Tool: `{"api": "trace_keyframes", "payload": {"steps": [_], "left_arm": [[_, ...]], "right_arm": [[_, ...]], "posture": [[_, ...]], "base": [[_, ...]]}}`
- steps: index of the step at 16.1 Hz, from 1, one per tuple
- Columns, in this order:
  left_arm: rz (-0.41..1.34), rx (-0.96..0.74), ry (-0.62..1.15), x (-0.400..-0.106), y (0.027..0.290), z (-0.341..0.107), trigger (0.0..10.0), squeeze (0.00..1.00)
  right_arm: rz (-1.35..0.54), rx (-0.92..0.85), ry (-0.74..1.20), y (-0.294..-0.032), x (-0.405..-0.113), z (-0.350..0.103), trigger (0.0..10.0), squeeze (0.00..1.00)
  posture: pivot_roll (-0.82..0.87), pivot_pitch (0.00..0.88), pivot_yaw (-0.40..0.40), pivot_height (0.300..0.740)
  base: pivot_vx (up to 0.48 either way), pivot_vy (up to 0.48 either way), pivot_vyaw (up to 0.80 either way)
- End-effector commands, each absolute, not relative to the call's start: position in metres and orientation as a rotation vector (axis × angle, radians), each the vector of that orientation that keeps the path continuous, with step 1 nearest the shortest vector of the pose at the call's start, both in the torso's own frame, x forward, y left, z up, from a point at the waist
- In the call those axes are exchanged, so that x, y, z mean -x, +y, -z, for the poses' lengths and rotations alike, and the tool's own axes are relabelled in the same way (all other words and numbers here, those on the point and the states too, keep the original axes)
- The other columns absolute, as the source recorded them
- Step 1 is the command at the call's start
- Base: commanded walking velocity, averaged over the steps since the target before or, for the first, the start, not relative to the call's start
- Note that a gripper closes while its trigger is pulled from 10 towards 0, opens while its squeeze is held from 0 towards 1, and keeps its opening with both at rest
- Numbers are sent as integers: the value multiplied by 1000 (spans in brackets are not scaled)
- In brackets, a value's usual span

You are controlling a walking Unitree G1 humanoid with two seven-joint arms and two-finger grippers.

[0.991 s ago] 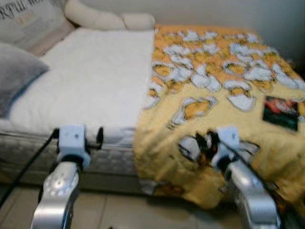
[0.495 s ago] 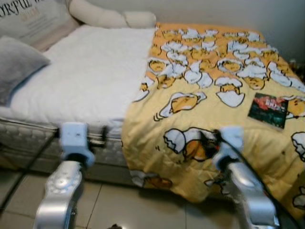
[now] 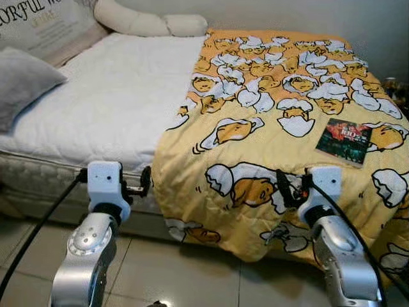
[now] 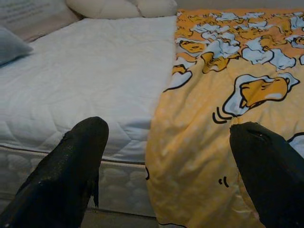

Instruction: Clean up the room

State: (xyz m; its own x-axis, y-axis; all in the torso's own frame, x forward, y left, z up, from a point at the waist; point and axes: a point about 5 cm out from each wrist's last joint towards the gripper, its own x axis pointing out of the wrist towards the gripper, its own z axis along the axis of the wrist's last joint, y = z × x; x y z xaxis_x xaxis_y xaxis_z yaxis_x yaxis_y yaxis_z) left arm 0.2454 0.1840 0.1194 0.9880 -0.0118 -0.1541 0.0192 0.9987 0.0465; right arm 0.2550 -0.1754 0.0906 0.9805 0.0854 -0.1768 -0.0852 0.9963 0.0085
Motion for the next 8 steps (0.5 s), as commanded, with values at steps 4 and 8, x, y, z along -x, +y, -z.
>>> {"api": "trace_keyframes", "payload": {"steps": [4, 8], "left_arm": [[10, -102, 104, -254, 185, -125, 10000, 843], [102, -104, 64, -258, 174, -128, 10000, 824]], "right_arm": [[-68, 15, 188, -169, -259, -91, 10000, 1000], [-59, -31, 183, -166, -262, -93, 10000, 0]], "posture": [[8, 0, 8, 740], [11, 0, 4, 740]], "base": [[0, 0, 0], [0, 0, -330]]}}
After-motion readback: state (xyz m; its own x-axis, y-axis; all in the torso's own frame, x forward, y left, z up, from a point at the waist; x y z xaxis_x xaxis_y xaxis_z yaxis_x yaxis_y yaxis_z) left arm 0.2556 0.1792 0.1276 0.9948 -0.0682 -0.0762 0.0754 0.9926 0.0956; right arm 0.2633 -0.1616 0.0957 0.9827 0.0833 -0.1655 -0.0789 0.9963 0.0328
